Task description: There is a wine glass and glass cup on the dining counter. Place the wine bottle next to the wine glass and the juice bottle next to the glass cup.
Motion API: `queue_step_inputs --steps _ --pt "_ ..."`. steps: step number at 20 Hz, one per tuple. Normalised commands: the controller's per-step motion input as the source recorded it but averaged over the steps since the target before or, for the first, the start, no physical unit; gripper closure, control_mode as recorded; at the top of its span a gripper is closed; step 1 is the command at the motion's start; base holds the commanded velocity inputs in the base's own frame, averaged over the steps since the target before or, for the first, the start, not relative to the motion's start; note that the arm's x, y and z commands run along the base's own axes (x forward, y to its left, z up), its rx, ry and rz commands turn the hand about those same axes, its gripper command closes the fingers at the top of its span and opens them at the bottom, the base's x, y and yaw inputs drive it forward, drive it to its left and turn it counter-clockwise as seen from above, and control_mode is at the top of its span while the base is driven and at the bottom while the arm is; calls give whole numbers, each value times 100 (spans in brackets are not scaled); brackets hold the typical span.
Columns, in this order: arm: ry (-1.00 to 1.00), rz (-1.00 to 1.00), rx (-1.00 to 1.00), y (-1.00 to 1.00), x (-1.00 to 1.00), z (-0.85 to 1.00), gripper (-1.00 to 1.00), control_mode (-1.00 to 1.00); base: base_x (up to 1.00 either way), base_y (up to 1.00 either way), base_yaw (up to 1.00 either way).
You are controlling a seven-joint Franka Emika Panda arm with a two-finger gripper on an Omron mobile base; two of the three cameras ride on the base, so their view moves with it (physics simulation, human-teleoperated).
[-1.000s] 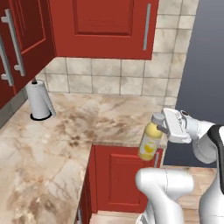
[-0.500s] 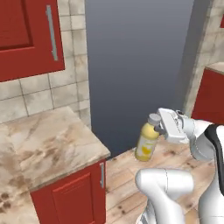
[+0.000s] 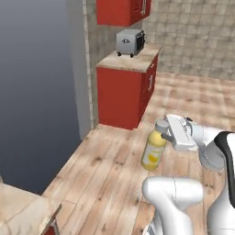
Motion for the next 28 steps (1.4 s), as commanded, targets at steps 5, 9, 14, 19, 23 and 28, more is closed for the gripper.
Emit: queue_step_inputs --steps 5,9,14,19,23,28 --pt "0 0 0 0 0 0 100 100 0 0 -100" --pt "0 0 0 0 0 0 100 100 33 -1 -64" --pt "0 0 0 0 0 0 100 100 78 0 -20" --pt "0 0 0 0 0 0 100 100 92 1 -2" --pt "0 0 0 0 0 0 100 100 94 2 0" --pt "0 0 0 0 0 0 100 100 94 2 0"
